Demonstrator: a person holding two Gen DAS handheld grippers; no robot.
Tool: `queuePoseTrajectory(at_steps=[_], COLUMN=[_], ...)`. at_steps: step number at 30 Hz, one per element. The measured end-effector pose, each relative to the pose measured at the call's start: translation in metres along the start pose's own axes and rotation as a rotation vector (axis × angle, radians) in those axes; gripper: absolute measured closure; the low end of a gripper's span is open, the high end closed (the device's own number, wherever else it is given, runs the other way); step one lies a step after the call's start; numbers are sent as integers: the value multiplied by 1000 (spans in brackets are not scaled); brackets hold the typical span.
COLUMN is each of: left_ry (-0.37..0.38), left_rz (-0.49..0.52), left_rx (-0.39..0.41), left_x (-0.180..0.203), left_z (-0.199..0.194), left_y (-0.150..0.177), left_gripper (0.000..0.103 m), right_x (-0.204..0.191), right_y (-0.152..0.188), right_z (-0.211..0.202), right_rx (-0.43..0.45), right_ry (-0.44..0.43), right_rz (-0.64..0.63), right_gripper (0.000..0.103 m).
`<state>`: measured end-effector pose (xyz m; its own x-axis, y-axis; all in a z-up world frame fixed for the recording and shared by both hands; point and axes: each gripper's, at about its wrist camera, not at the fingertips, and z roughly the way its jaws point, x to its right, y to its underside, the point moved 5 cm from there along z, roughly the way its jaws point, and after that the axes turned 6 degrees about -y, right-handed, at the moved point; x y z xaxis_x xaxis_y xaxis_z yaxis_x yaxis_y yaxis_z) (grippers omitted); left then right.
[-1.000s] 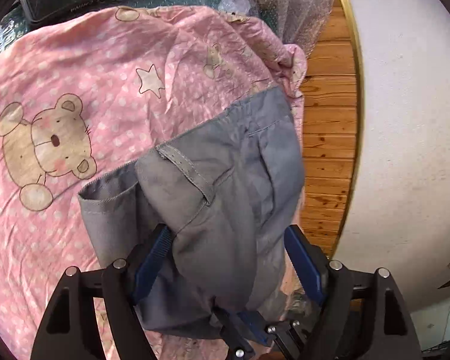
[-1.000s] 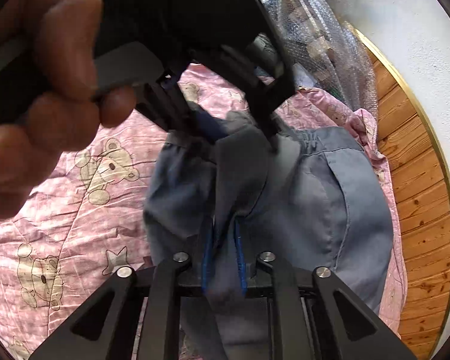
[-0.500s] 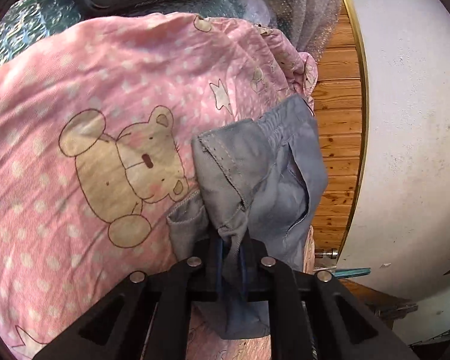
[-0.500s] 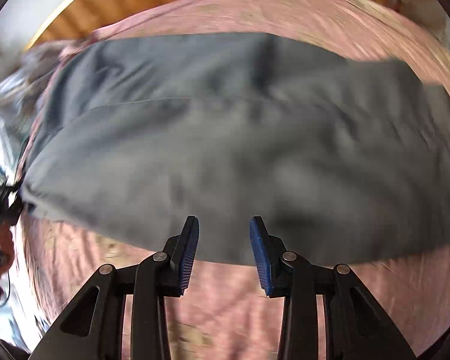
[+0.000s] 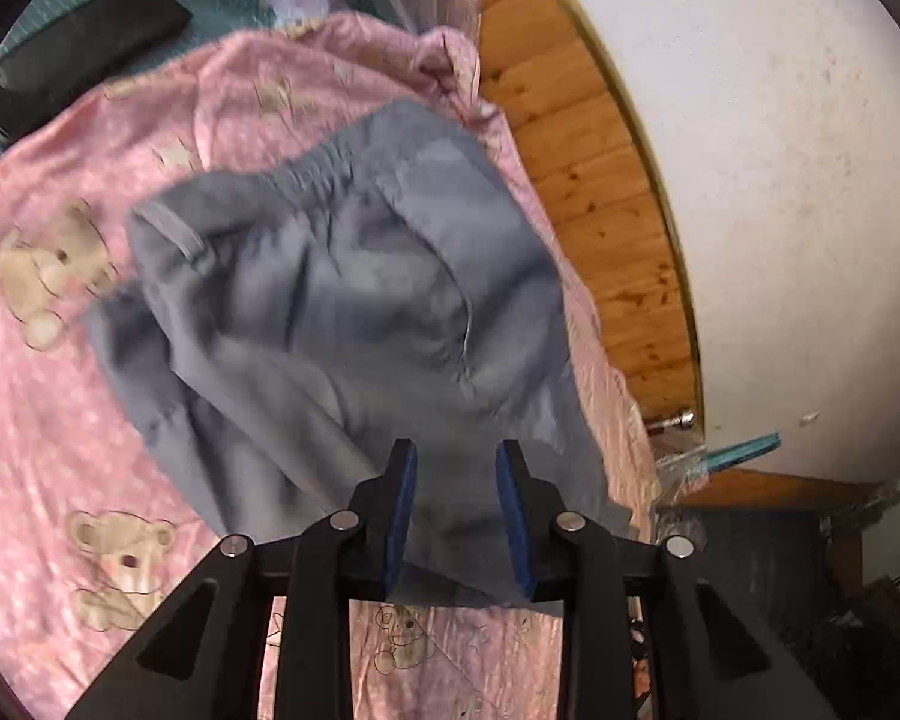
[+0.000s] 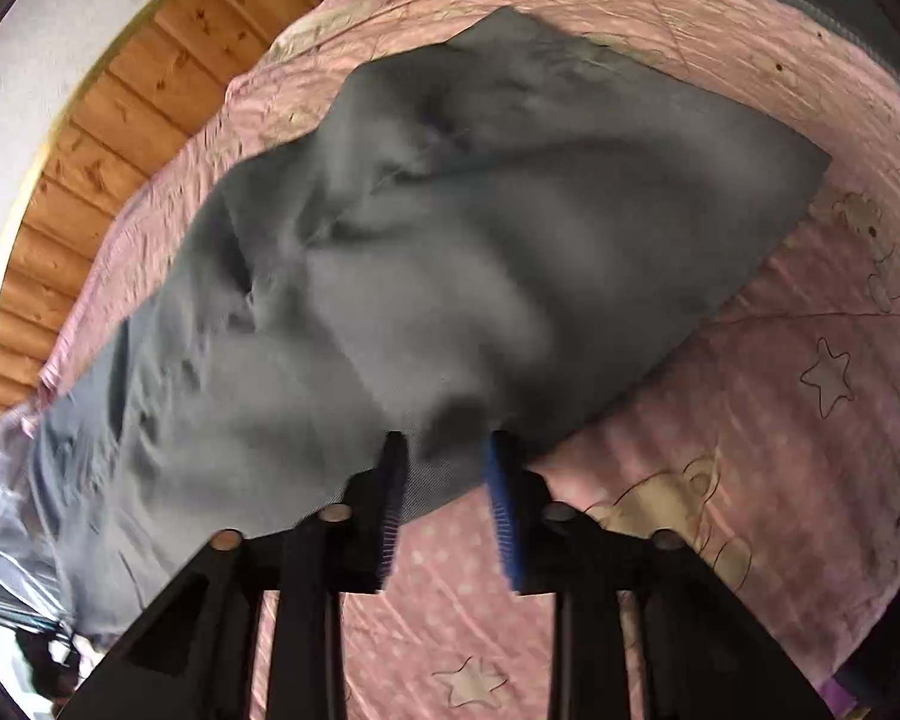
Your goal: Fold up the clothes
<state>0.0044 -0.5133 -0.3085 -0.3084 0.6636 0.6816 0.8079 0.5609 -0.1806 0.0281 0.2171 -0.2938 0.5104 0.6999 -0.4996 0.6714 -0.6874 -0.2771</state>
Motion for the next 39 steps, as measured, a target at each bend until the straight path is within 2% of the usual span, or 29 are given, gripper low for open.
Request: queuePoseTrajectory(at_steps=[1, 2, 3, 6, 8, 9, 12, 16, 19, 22, 24, 26, 28, 29, 30, 32, 33, 34, 36, 39], left_ry=[-65, -105, -112, -90, -113, -126, -150, -156, -158, -172, -188, -202, -196, -191, -179, -143, -120, -98, -71, -43], left_rz=[-12, -33, -65, -172, -171, -172, -186, -192, -209, -210, -219, -224, -230, -231, -236, -259, -278, -301, -355, -438], left_rx=[-27, -24, -15, 20, 35, 36, 29, 37, 53, 60, 58, 64, 73, 77, 85, 109, 124, 138, 163, 195], left_x=[-11, -22, -30, -36, -30, -28, -18, 1, 15, 21, 21, 20, 22, 25, 27, 29, 29, 26, 18, 0], left_z=[16, 25, 28, 13, 5, 4, 7, 21, 27, 31, 32, 31, 28, 26, 24, 20, 19, 19, 22, 28], left_y=[5, 8, 9, 14, 23, 29, 47, 63, 71, 82, 89, 94, 97, 97, 98, 98, 98, 97, 94, 85], left_gripper=[74, 82, 88, 86, 82, 80, 77, 77, 77, 77, 77, 77, 77, 77, 77, 70, 60, 53, 51, 50], right_x=[12, 25, 38, 85, 109, 113, 106, 88, 86, 107, 117, 123, 130, 131, 128, 112, 104, 96, 81, 63], right_y=[-7, -13, -19, -34, -45, -54, -83, -123, -128, -118, -112, -108, -96, -88, -78, -62, -56, -52, -44, -34], right_z=[-8, -17, -30, -57, -61, -58, -54, -61, -68, -47, -38, -46, -63, -68, -67, -52, -43, -35, -19, -14], right_rx=[25, 53, 99, 183, 187, 181, 179, 202, 205, 141, 117, 142, 173, 181, 161, 66, 26, 1, -47, -44], right_ry=[-3, -6, -5, 63, 71, 39, -28, -19, -5, 35, 3, -50, -103, -150, -205, -281, -301, -305, -318, -283], right_rz=[39, 77, 104, 186, 233, 233, 164, 41, -14, -18, 5, 49, 143, 185, 220, 226, 223, 222, 221, 190], right_gripper=[79, 74, 64, 56, 56, 59, 93, 99, 99, 98, 95, 89, 71, 69, 66, 64, 64, 64, 63, 59])
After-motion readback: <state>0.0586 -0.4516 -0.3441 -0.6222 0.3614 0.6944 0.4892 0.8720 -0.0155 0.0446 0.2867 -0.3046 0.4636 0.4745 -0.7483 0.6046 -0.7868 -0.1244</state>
